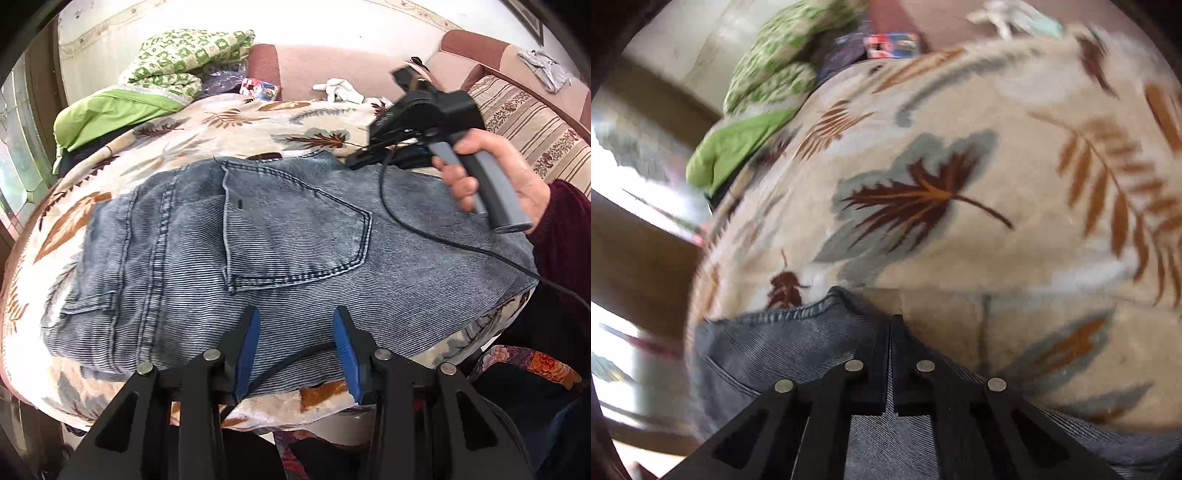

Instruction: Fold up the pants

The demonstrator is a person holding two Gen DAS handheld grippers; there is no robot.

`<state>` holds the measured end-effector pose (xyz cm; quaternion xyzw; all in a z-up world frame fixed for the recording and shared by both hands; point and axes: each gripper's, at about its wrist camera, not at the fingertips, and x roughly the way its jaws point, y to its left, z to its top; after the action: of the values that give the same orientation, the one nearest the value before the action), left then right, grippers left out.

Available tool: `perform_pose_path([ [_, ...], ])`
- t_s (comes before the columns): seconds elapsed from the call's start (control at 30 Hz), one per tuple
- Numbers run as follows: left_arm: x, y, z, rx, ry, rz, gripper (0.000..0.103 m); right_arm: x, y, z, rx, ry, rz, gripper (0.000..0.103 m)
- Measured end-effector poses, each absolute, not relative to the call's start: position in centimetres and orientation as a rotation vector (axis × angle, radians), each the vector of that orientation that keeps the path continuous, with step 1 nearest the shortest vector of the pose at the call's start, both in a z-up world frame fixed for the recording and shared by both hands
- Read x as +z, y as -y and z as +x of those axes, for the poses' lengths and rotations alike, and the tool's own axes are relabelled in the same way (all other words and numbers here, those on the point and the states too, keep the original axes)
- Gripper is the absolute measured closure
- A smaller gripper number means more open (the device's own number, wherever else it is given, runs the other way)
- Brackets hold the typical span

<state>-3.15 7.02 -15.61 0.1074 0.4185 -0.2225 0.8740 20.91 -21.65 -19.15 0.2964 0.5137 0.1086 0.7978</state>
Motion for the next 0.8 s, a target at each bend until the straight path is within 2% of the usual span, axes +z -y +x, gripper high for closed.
perform_pose_path([
  [0.07,-14.8,-7.5,-3.3,-0.438,-0.845,0.220,0.061,-18.8,22.6,20.1,0.275,-1.091,0.671,0.096],
  [0.13,-13.5,-8.5,-3.1,-0.405,-0.802,0.183,0.061,-17.7,23.0,18.7,0.289,-1.067,0.635,0.096],
  [0.2,-12.4,-9.7,-2.3,-0.349,-0.782,0.132,0.052,-16.7,23.4,17.1,0.321,-1.059,0.630,0.095],
  [0.23,-12.4,-10.2,-1.6,-0.308,-0.794,0.119,0.040,-16.1,23.2,16.3,0.336,-1.056,0.612,0.095],
  [0.27,-12.6,-10.6,-1.0,-0.271,-0.813,0.116,0.037,-15.6,22.9,15.6,0.348,-1.056,0.578,0.095],
  [0.4,-15.3,-11.5,1.2,-0.116,-0.922,0.202,0.037,-14.7,21.0,11.8,0.364,-1.085,0.394,0.095],
  [0.53,-17.0,-13.3,2.1,-0.061,-0.953,0.155,0.023,-16.7,21.6,9.0,0.273,-1.117,0.272,0.097],
  [0.67,-16.1,-13.5,1.8,-0.043,-0.966,0.124,0.024,-17.5,24.8,7.9,0.297,-1.087,0.454,0.097],
  [0.8,-13.6,-12.6,0.5,-0.143,-0.910,0.053,0.024,-15.3,24.5,6.1,0.336,-1.016,0.391,0.094],
])
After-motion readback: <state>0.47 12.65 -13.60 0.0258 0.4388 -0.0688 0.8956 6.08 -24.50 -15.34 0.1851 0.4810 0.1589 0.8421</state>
